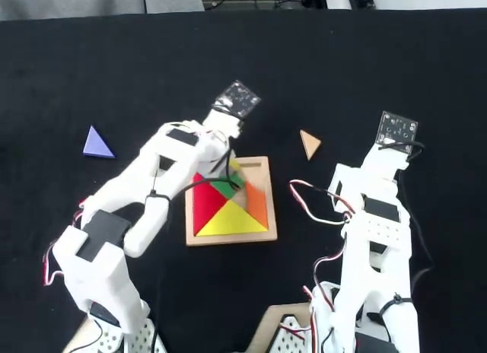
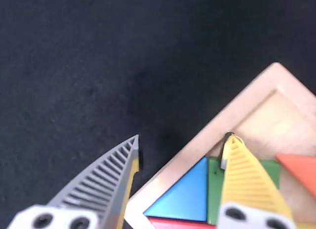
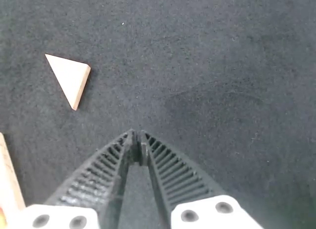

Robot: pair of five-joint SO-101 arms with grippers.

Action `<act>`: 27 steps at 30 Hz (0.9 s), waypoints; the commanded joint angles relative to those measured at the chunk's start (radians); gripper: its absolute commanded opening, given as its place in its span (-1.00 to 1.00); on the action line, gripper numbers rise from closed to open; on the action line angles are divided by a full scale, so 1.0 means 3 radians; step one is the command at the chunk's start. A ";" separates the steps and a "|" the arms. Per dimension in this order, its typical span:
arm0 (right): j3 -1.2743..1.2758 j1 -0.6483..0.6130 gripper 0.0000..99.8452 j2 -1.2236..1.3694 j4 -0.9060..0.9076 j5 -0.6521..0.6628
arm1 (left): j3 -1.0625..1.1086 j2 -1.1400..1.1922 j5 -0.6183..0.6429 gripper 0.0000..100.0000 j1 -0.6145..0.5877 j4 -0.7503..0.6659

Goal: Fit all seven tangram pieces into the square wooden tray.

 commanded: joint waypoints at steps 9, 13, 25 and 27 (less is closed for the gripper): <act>-0.0069 -0.0046 -0.97 -0.0120 -0.0077 -0.0020 | -0.0141 -0.0726 -0.0020 -0.47 -0.0182 0.0348; -0.0049 -0.0046 -0.97 -0.0115 -0.0148 -0.0020 | -0.0115 -0.1575 0.0005 -0.47 -0.0156 0.0818; -0.0043 -0.0046 -0.97 -0.0110 -0.0143 -0.0020 | -0.0253 -0.4255 0.1141 -0.47 -0.0586 0.2629; -0.0033 -0.0046 -0.97 -0.0110 -0.0143 -0.0020 | -0.0509 -0.4685 0.1412 -0.47 -0.0591 0.2879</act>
